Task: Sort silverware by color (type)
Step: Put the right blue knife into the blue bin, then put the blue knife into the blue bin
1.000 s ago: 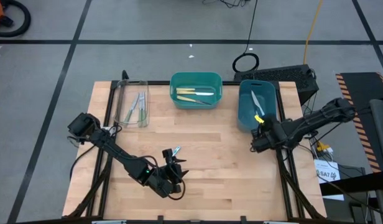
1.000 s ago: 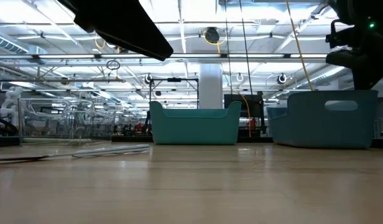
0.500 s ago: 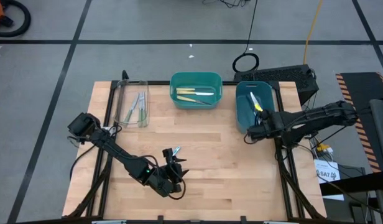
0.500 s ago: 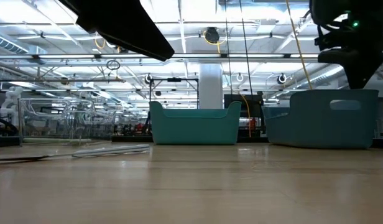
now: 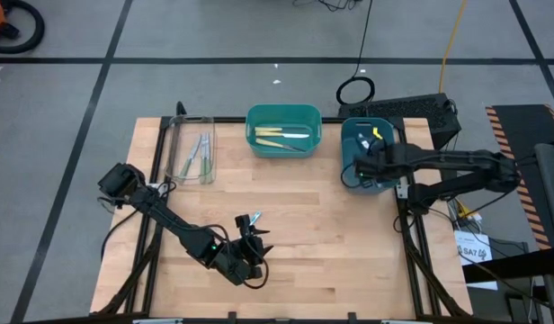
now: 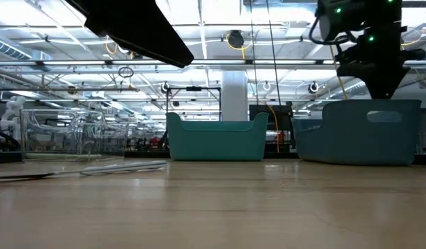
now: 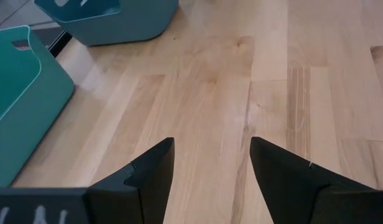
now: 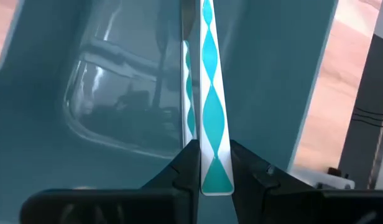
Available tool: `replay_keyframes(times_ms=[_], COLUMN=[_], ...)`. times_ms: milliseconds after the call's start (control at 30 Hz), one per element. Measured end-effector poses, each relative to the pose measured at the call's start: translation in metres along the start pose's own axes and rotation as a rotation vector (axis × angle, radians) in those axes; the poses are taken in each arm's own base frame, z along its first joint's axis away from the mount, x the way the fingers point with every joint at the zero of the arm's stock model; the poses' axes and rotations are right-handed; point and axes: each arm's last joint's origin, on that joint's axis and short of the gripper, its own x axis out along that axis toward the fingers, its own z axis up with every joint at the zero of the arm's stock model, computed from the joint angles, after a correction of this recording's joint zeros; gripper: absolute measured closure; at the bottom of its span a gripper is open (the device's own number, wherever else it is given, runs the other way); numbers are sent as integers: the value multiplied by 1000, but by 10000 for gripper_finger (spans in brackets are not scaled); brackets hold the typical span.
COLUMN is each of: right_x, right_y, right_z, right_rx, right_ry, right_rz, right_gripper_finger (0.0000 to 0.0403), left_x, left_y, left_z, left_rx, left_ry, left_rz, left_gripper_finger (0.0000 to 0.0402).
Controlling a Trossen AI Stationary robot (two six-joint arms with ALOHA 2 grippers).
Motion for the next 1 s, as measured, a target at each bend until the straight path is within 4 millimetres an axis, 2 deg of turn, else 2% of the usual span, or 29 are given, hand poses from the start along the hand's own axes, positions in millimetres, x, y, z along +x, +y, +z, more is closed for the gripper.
replay_keyframes(times_ms=[300,600,800,1000], right_x=[15,27,28,20], right_y=[10,23,23,14], right_z=[20,26,26,22], right_rx=[-64,-161,-207,-221], right_ry=[28,75,80,58], right_rz=[-16,-70,-76,-51], right_gripper_finger=[344,321,319,319], left_x=[0,0,0,0], left_y=[-1,-1,0,3], left_z=[0,-1,-3,-10], left_rx=[0,1,3,-4], left_ry=[13,20,41,96], left_rz=[-33,-46,-39,-15], left_gripper_finger=[183,183,183,183])
